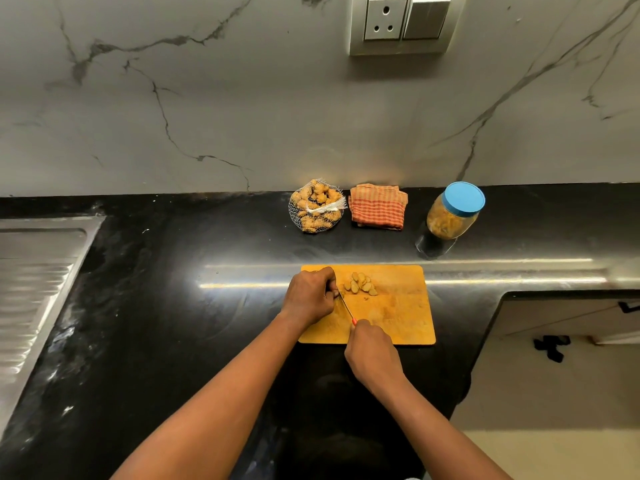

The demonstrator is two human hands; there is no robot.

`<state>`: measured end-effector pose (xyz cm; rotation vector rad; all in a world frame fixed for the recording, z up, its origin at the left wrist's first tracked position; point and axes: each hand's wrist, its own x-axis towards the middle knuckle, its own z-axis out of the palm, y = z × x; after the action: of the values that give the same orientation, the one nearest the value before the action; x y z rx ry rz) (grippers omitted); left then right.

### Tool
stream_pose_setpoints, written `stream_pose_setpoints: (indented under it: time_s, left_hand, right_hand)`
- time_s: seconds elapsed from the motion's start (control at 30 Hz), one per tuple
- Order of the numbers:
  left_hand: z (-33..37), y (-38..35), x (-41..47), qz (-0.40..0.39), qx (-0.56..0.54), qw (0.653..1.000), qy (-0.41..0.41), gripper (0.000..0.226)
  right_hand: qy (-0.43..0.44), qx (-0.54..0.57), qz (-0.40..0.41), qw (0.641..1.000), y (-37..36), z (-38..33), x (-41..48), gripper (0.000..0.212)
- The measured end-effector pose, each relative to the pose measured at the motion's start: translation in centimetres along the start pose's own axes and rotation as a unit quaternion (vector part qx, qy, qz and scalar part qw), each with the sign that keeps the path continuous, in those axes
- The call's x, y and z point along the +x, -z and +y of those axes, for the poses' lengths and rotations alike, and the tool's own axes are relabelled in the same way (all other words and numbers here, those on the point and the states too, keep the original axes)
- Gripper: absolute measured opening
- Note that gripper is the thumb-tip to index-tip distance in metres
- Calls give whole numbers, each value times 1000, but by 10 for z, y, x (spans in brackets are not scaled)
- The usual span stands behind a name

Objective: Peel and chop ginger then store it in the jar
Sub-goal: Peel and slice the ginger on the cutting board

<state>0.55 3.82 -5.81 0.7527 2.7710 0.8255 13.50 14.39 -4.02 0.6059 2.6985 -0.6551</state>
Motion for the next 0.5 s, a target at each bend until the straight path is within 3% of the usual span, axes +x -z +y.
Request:
stream_pose_setpoints:
  time_s: [0.33,0.43,0.5]
  left_hand:
    - [0,1,-2,-11,30,999,-24,10]
    - [-1,0,-3,-16,39,999,-34,12]
    - [-2,0,-4,-23,44,998,-38,12]
  right_hand:
    - [29,14,-20,999,4,3,12,34]
    - [-20,146,-66,987,8,7,12,34]
    - [-96,302,-140,938,14,9,13,34]
